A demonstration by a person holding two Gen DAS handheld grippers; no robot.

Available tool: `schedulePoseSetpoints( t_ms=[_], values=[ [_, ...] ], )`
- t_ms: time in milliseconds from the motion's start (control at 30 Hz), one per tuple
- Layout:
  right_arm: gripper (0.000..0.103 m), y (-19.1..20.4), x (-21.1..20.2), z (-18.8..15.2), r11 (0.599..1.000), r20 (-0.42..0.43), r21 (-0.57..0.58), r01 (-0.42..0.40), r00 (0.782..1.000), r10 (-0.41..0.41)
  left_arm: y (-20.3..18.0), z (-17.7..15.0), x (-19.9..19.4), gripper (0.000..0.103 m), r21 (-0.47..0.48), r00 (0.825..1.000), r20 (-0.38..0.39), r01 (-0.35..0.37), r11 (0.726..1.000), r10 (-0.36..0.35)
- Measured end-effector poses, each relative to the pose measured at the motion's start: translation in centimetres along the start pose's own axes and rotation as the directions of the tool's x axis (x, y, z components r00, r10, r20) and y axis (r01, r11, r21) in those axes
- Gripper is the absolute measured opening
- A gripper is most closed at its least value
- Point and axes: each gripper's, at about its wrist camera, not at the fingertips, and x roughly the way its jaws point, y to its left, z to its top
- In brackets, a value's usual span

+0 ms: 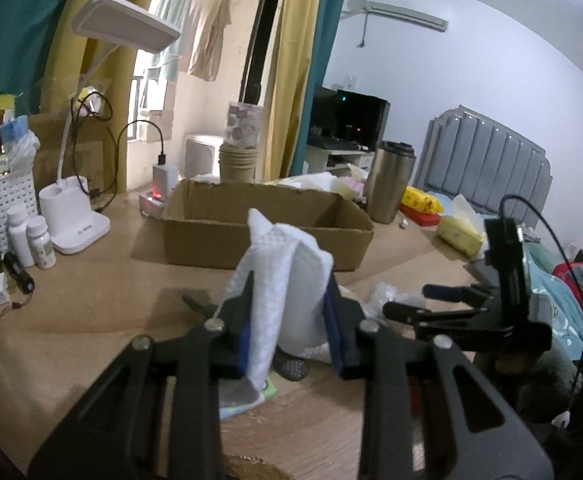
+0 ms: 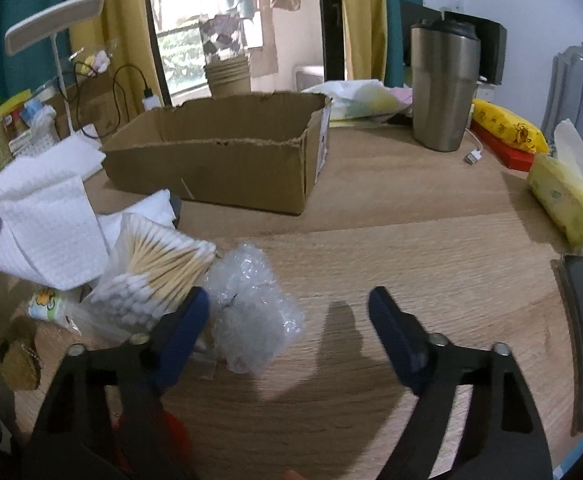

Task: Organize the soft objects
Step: 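Grasp the clear bubble wrap with the right gripper while the left gripper lifts the towel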

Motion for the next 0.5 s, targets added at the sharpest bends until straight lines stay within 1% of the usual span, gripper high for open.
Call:
schedulePoseSetpoints(
  t_ms=[33,67,100,167,300,500],
  values=[
    [0.071,0.1,0.1,0.0,1.0,-0.003,-0.005,-0.009,1.0,0.009,0.1,0.0,0.0,0.03,-0.004,1.0,0.001,0.004,1.0,-0.004],
    [0.066,0.1,0.1,0.1,1.0,-0.001,-0.009,-0.014,1.0,0.014,0.2,0.0,0.0,0.03,-0.006,1.0,0.001,0.009,1.0,-0.009],
    [0.057,0.2,0.1,0.1,1.0,0.001,-0.011,-0.016,1.0,0.016,0.2,0.1,0.0,0.03,-0.004,1.0,0.003,0.009,1.0,-0.009],
    [0.048,0.3,0.0,0.1,1.0,0.005,-0.021,-0.022,1.0,0.023,0.2,0.2,-0.2,0.03,0.001,1.0,0.012,0.01,1.0,-0.01],
    [0.039,0.4,-0.3,0.1,0.999,0.016,-0.032,-0.038,0.999,0.038,0.0,0.8,-0.7,0.03,0.016,0.999,0.038,0.003,1.0,-0.004],
    [0.036,-0.2,-1.2,0.4,0.998,0.051,-0.01,-0.063,0.997,0.063,0.3,2.1,-1.1,0.03,0.058,0.997,0.076,-0.025,0.998,0.02]
  ],
)
